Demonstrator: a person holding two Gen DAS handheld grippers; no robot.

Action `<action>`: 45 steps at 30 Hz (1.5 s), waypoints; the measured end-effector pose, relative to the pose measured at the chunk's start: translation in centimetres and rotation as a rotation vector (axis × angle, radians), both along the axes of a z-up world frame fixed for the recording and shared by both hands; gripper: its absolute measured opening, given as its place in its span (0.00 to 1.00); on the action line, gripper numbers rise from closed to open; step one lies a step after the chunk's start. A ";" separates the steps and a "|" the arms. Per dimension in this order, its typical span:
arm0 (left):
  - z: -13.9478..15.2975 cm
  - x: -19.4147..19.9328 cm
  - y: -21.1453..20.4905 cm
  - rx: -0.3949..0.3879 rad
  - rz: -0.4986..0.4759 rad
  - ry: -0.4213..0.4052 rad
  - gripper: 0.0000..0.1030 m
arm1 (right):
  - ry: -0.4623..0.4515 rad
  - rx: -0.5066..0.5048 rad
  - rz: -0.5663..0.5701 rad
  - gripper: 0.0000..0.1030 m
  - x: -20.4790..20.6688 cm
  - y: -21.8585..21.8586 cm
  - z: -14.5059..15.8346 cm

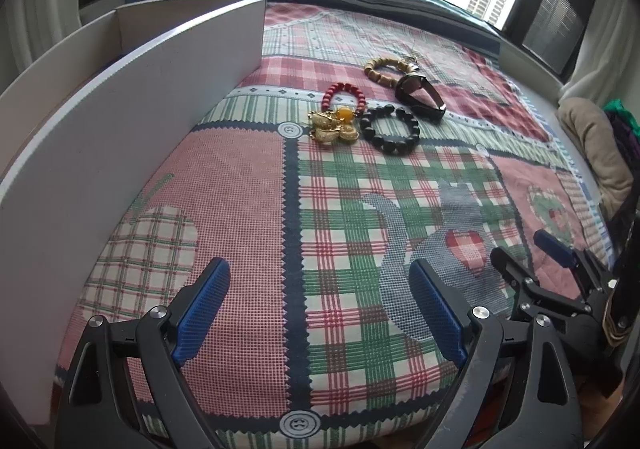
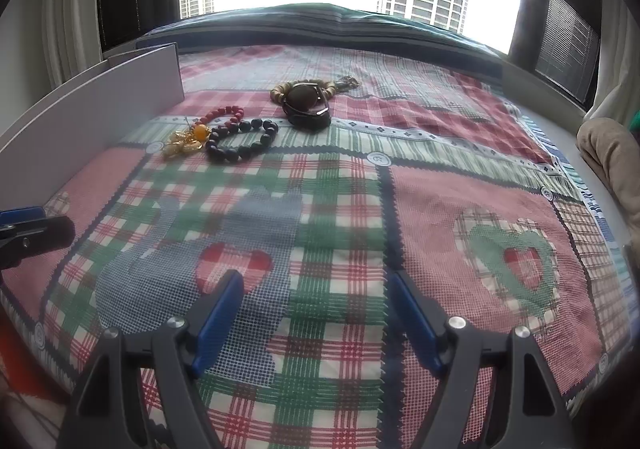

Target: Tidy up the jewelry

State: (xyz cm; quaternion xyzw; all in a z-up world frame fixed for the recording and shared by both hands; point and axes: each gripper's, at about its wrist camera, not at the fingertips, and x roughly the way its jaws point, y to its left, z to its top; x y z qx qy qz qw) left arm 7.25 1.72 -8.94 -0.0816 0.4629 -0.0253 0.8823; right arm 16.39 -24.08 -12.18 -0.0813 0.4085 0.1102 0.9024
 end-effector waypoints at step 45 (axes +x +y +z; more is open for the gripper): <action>2.5 11.0 -1.2 0.044 -0.252 0.008 0.87 | 0.008 0.082 -0.038 0.75 0.4 -2.0 0.1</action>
